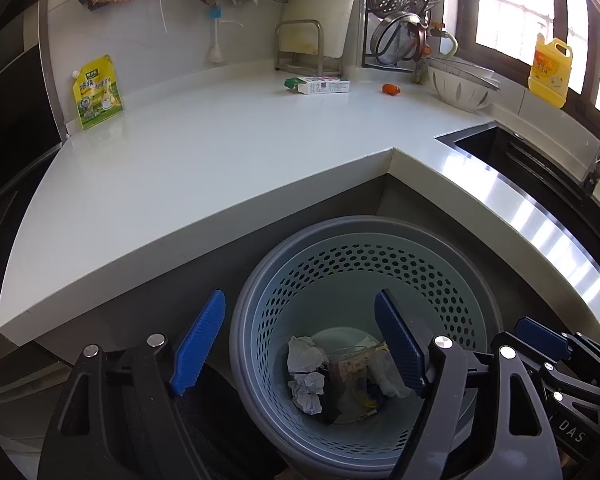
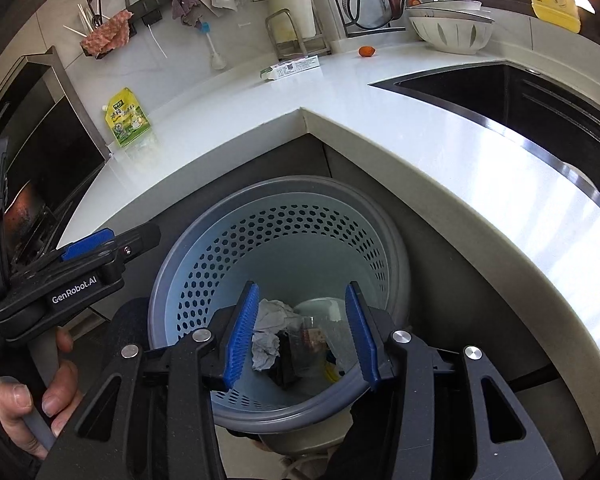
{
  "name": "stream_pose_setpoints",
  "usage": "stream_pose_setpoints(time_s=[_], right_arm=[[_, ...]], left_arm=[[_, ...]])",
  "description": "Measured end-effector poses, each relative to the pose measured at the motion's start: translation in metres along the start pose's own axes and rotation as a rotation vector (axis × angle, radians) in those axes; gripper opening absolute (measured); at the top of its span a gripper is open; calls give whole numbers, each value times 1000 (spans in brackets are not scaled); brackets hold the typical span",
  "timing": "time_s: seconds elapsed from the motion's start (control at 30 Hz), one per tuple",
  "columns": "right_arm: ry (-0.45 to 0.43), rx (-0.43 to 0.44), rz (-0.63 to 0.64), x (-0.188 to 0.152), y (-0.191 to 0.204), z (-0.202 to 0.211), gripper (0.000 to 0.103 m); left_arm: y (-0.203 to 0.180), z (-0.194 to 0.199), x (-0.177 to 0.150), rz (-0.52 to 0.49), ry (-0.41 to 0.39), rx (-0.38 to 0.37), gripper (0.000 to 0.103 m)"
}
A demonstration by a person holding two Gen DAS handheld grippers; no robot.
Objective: Collect trash
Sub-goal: 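Carry paper and plastic bag over the grey bin and release both, then move both tools to the counter and grasp the orange peel with the right gripper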
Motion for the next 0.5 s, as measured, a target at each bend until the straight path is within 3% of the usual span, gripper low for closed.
stream_pose_setpoints(time_s=[0.3,0.5], right_arm=[[1,1,-4,0,-1,0,45],[-8,7,-3,1,0,1,55]], left_arm=[[3,0,-3,3,1,6,80],[6,2,-2,6,-7,3,86]])
Point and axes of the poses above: each gripper's, at about its wrist camera, not at the fingertips, and z roughly against the way its jaws point, y to its left, x to its top, the point moved 6 cm from there along -z, roughly the way its jaws point, and after that the axes turned 6 degrees about -x, right-handed, at the moved point
